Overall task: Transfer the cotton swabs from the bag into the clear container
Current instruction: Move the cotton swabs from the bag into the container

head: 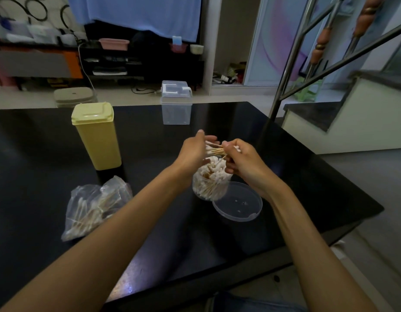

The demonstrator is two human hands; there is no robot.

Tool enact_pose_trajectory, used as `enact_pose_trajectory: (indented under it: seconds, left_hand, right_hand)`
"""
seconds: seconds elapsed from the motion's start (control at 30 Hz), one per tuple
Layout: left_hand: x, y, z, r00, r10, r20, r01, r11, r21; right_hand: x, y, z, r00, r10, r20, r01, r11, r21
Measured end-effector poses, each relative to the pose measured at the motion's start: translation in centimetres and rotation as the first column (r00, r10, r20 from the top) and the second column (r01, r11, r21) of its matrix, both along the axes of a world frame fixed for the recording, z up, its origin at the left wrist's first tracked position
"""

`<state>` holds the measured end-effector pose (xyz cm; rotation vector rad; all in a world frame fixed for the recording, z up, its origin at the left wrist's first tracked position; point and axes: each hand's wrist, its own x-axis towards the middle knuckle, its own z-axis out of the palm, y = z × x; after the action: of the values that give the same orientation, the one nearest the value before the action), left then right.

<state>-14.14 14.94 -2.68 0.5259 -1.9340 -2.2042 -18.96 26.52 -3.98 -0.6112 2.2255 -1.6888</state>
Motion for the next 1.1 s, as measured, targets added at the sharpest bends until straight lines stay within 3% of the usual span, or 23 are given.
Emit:
enact_pose_trajectory:
  seconds: [0.13, 0.27, 0.33, 0.4, 0.47, 0.53, 0.6, 0.67, 0.73, 0.87, 1.0, 1.1]
  left_hand:
    - [-0.2, 1.3, -0.3, 0.998, 0.059, 0.012, -0.060, 0.970, 0.236]
    - [-0.5, 2.0, 0.4, 0.999, 0.020, -0.029, -0.012, 0.966, 0.258]
    - [-1.0, 1.4, 0.7, 0.998, 0.001, -0.068, 0.010, 0.985, 0.170]
    - [-1.2, -0.2, 0.5, 0.999, 0.004, -0.050, -0.005, 0.999, -0.032]
    - [-0.8, -2.4, -0.5, 1.000, -0.003, -0.003, 0.002, 0.946, -0.325]
    - [0.1, -4.2, -1.8, 0.989, -0.110, 0.094, 0.142, 0.867, -0.478]
    - [0.9, -4.7, -3.0, 0.955, -0.221, 0.196, 0.294, 0.773, -0.562]
    - [1.1, -4.5, -3.8, 0.942, -0.249, 0.225, 0.336, 0.709, -0.620]
    - [1.2, -4.1, -3.9, 0.946, -0.259, 0.195, 0.323, 0.695, -0.642]
    - [1.5, -4.0, -2.3, 0.927, -0.372, 0.050, 0.327, 0.734, -0.595]
    - [0.5, -3.7, -0.1, 0.903, -0.422, 0.080, 0.327, 0.554, -0.766]
    - [-0.4, -3.2, 0.9, 0.899, -0.387, 0.203, 0.324, 0.277, -0.905]
  right_hand:
    - [0.3, -0.9, -0.4, 0.990, -0.130, -0.058, 0.127, 0.991, -0.053]
    - [0.1, -0.7, -0.5, 0.981, -0.158, -0.112, 0.149, 0.986, -0.080]
    - [-0.2, -0.4, -0.3, 0.989, -0.132, -0.072, 0.123, 0.985, -0.123]
    - [-0.6, -0.1, -0.5, 0.985, -0.159, -0.071, 0.151, 0.983, -0.103]
    - [-1.0, 0.0, -1.0, 0.957, -0.245, -0.155, 0.242, 0.969, -0.043]
    - [-0.9, -0.2, -1.3, 0.899, -0.312, -0.308, 0.330, 0.944, 0.006]
    - [-0.5, -0.7, -1.5, 0.847, -0.289, -0.447, 0.337, 0.941, 0.030]
    - [0.0, -1.3, -1.7, 0.839, -0.185, -0.512, 0.268, 0.959, 0.093]
    - [0.2, -1.8, -1.9, 0.855, -0.110, -0.507, 0.213, 0.966, 0.148]
    - [-0.1, -1.2, -1.2, 0.892, -0.111, -0.437, 0.197, 0.968, 0.157]
    - [-0.5, -1.1, 0.0, 0.915, -0.014, -0.404, 0.131, 0.955, 0.265]
    - [-1.0, -1.4, 0.4, 0.943, 0.015, -0.333, 0.086, 0.953, 0.289]
